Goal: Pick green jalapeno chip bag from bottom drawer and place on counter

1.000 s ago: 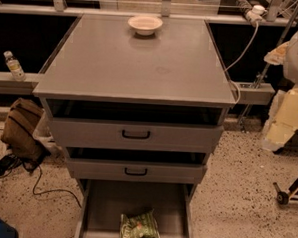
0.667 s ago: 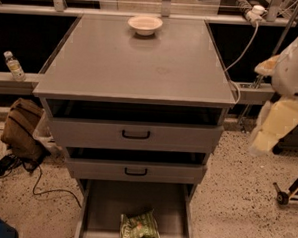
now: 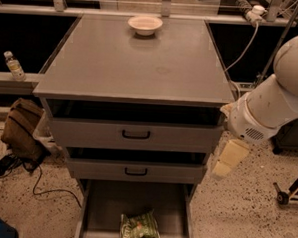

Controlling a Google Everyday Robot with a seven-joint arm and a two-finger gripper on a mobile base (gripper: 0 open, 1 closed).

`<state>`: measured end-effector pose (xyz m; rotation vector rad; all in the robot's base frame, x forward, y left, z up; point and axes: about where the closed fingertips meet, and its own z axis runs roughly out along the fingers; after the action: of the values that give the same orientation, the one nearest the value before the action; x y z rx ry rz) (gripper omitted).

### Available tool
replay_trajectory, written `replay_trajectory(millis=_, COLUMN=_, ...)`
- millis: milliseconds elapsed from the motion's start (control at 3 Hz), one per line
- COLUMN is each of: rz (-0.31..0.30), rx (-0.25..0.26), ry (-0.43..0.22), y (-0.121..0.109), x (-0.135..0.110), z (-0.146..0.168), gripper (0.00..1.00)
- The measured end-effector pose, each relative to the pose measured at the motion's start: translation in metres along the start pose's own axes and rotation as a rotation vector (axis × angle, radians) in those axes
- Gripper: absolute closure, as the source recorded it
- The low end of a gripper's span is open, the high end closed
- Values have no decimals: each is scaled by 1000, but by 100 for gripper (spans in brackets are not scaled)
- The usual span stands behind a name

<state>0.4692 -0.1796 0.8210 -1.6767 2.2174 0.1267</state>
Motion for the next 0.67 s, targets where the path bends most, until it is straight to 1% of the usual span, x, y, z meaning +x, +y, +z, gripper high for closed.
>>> replay_trajectory(millis=333, rz=-5, rx=2, ry=-3, y=0, x=-1, z=1, gripper=0)
replay_trajectory(millis=667, rz=12, rx=14, ry=-44, y=3, x=-5, z=23, gripper=0)
